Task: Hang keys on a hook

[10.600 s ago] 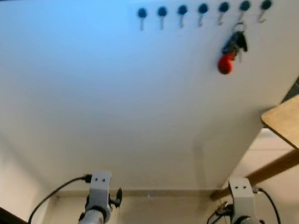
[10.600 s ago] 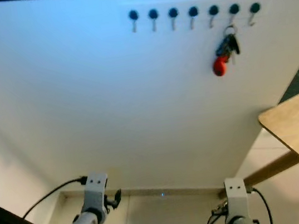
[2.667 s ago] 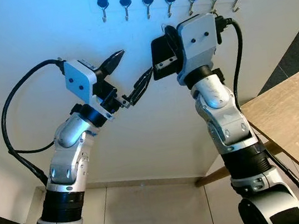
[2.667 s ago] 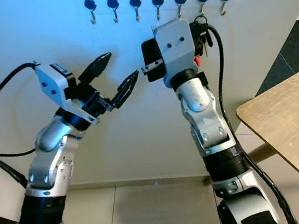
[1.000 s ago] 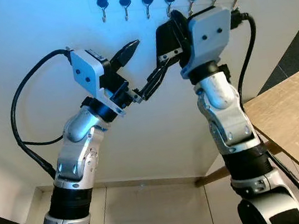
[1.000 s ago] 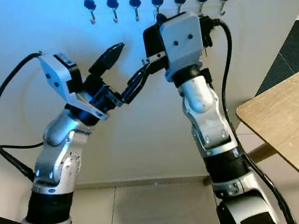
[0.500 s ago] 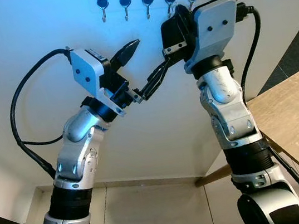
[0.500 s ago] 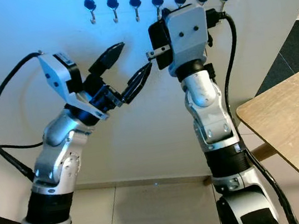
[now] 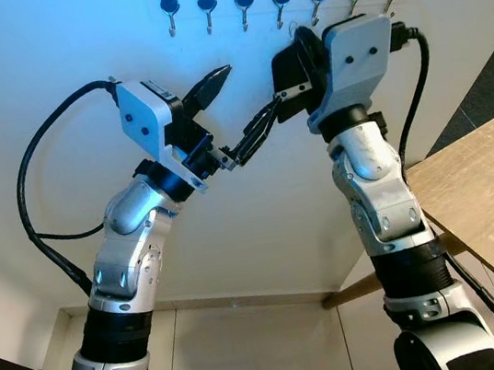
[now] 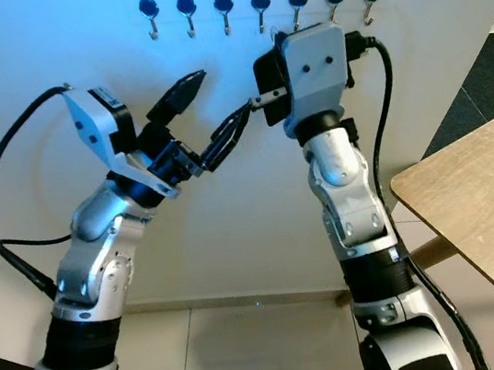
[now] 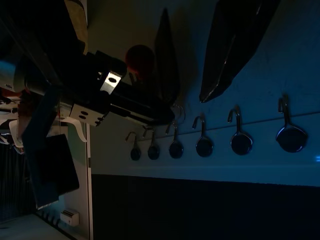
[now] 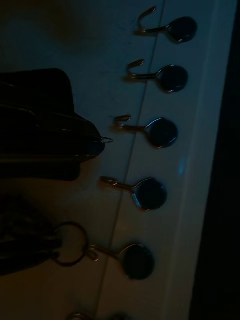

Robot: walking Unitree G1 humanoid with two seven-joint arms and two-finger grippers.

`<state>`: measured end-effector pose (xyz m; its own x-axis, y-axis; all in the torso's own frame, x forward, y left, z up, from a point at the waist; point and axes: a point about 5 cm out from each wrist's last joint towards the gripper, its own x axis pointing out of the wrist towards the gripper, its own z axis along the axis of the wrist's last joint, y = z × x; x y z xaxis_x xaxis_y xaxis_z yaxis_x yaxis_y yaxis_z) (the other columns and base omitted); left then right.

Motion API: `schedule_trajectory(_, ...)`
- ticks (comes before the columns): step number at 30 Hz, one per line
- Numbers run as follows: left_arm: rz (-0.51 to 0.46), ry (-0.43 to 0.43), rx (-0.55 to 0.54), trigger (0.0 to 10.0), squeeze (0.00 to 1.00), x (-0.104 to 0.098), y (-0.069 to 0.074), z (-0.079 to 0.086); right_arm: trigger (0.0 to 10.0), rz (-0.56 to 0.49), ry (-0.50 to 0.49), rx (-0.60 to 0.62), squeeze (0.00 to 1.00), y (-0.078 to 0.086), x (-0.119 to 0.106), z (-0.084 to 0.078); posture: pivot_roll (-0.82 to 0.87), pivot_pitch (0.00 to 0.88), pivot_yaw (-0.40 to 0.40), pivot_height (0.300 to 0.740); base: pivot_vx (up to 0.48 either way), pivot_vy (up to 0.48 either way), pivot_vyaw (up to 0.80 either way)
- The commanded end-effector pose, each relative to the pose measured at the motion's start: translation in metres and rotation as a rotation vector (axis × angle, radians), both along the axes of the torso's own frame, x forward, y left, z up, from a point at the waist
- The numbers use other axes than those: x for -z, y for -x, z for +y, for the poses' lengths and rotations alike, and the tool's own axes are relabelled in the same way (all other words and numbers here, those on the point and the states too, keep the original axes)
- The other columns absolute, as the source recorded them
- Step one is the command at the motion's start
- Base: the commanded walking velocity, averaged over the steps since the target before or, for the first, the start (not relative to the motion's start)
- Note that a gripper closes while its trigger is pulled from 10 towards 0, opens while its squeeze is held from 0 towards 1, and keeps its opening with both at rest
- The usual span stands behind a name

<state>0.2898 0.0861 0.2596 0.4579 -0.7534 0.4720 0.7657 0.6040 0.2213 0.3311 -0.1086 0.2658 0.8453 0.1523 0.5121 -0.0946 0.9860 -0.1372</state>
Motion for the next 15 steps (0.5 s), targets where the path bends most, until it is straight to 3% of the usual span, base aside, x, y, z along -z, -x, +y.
schedule_trajectory(1,0.000,-0.004,0.024,10.0,0.00,0.000,0.003,-0.004,10.0,0.005,-0.024,0.014,0.00,0.002,0.001,-0.004,0.03,0.075,-0.047,0.740,0.000,0.000,0.00)
schedule_trajectory(8,-0.004,-0.006,0.032,10.0,0.00,-0.001,0.003,-0.005,10.0,0.016,-0.041,0.018,0.00,0.002,0.004,-0.006,0.03,0.068,-0.045,0.740,0.000,0.000,0.00)
schedule_trajectory(15,-0.007,-0.006,0.030,10.0,0.00,-0.001,0.003,-0.005,10.0,-0.034,-0.040,-0.098,0.00,0.008,-0.004,0.007,0.03,0.059,-0.045,0.740,0.000,0.000,0.00)
